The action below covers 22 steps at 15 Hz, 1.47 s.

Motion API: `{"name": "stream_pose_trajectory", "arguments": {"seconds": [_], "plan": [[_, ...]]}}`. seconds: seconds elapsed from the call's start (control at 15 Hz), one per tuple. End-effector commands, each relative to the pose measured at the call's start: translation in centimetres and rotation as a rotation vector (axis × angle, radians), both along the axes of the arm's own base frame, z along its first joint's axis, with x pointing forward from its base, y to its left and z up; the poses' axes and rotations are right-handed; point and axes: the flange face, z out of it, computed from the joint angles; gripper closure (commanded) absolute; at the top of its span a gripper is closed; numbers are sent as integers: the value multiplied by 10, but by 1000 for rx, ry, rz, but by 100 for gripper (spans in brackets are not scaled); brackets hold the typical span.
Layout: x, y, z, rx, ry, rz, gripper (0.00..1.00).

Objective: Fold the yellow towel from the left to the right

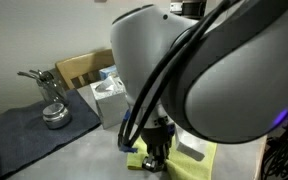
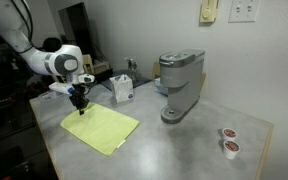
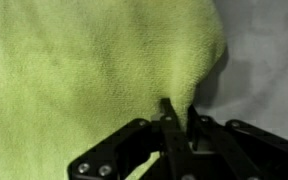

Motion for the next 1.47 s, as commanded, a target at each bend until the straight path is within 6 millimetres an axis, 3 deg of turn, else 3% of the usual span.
{"name": "stream_pose_trajectory", "arguments": {"seconds": [0.0,1.4], "plan": [[-1,-2,-8,-27,6,-6,100],[-7,-24,29,42,-11,-32,99]]}}
